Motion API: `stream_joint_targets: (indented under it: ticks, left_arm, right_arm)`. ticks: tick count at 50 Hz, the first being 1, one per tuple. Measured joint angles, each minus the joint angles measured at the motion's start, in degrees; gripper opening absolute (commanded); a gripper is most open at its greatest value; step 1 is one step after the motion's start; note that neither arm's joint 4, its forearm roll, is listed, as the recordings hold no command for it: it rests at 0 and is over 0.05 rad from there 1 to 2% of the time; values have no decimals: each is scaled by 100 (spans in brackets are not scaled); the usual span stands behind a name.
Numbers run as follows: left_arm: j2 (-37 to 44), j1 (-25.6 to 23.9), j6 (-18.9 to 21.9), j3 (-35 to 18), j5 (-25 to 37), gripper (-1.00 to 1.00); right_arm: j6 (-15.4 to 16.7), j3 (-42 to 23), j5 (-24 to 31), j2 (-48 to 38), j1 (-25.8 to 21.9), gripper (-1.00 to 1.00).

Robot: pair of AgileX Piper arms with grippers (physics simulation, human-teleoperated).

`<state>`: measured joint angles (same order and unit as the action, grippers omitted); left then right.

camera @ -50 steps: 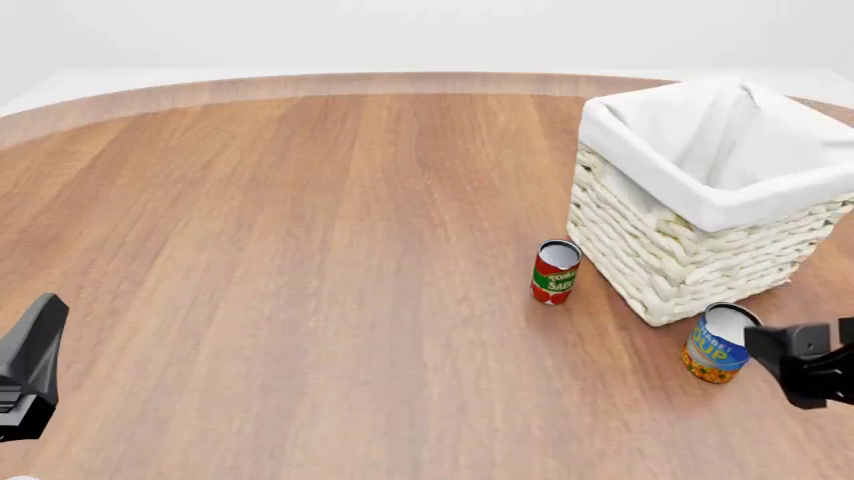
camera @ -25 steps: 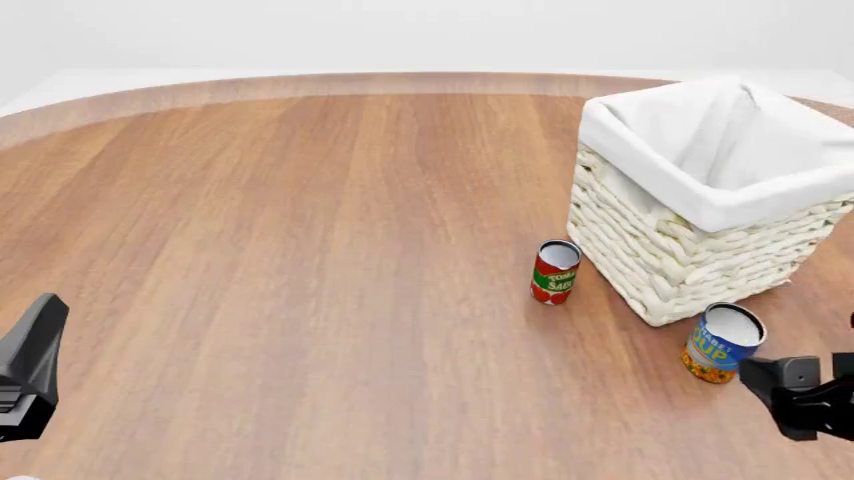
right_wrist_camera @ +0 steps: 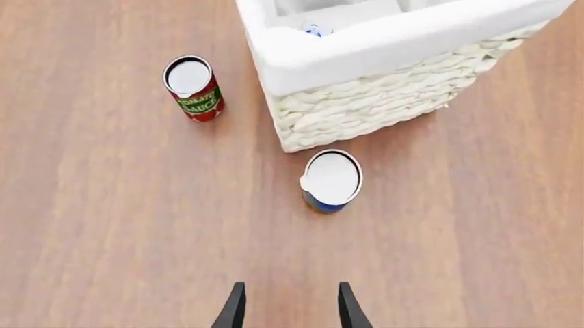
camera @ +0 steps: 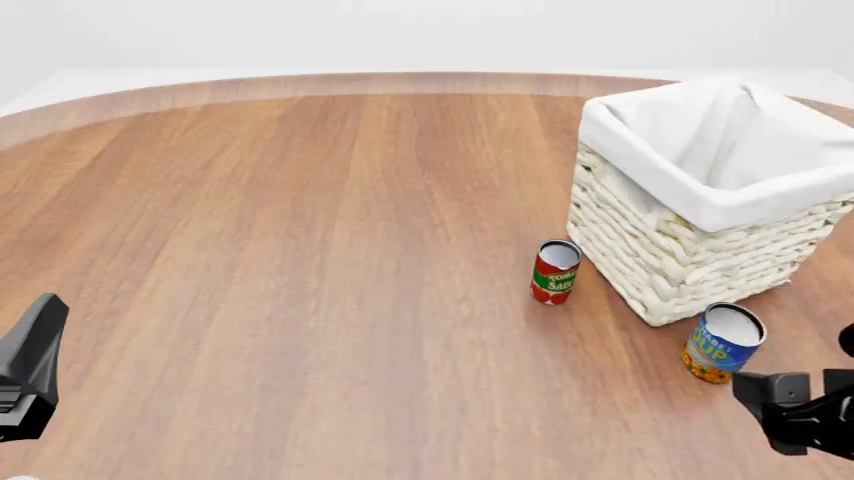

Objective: Pick up the alphabet soup and the cream cheese box, and put them in the basket.

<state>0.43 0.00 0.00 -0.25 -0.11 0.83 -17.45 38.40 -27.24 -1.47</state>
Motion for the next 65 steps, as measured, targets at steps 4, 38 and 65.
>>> stream_joint_targets:
  ticks: [4,38,65]
  left_arm:
    - [0,0,0,0,0,100]
    - [0,0,0,0,0,100]
    - [0,0,0,0,0,100]
  right_arm:
    - [-2,10,-6,2,0,100]
    - [263,728,-948,-456,203,100]
    - [363,1261,-1708,-751,432,100]
